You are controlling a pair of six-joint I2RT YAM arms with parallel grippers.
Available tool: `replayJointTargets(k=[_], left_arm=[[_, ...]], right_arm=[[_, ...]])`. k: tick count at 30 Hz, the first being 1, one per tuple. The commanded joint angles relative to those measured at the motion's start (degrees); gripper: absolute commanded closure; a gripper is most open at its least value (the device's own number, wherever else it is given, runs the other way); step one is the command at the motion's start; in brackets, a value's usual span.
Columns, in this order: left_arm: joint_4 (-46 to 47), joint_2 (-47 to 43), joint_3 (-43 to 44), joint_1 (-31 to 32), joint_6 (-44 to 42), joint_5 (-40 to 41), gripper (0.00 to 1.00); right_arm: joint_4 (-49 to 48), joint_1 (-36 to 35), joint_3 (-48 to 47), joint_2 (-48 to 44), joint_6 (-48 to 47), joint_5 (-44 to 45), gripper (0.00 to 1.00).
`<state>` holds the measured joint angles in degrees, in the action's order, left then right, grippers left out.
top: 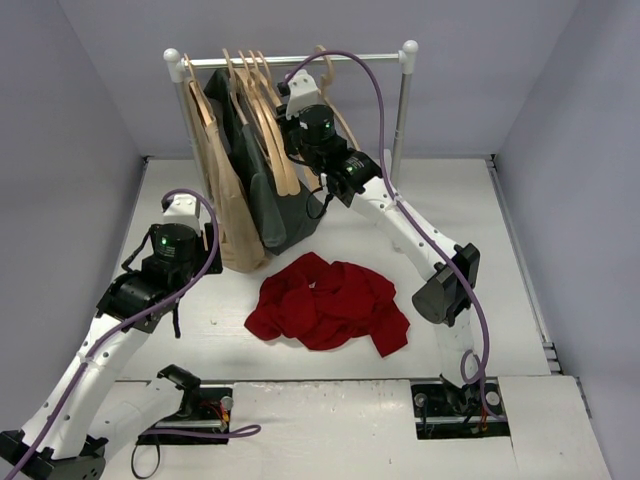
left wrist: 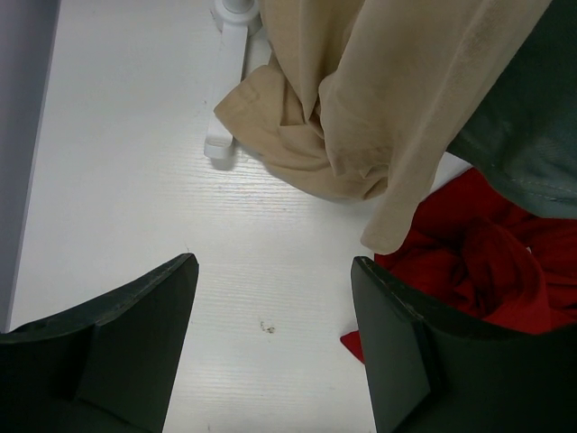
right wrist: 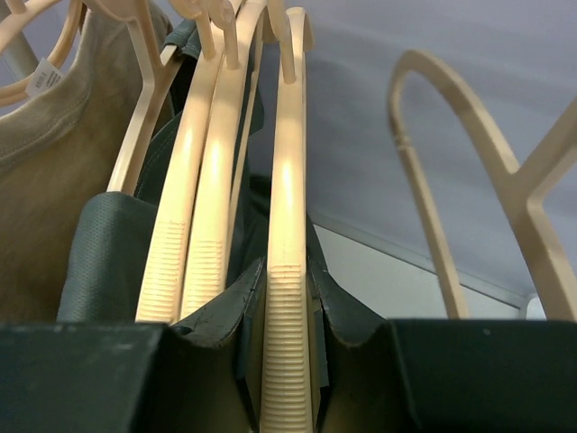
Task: Place the t-shirt on the hanger
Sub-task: Pick up the hanger from the clothesline.
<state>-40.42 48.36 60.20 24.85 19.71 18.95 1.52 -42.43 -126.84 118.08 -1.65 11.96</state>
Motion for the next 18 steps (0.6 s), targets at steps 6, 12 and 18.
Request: replayJointTargets(k=[6,12,18], left_arm=[[3.06,-0.14,0.62,-1.15,-0.29,-0.78,0.36],[3.06,-0.17,0.62,-1.27,-0.22,-0.91,0.36],[3.24,-0.09,0.47,-1.74,-0.2,-1.19,0.36]], right_arm=[[-6.6,-1.37,1.73,-6.66,-1.63,6.41,1.0],[-8.39,-1.43,4.34,-9.59,-2.76,6.24,1.0],[-8.87,-1.55,6.22,-12.21,-2.78,5.74,1.0]])
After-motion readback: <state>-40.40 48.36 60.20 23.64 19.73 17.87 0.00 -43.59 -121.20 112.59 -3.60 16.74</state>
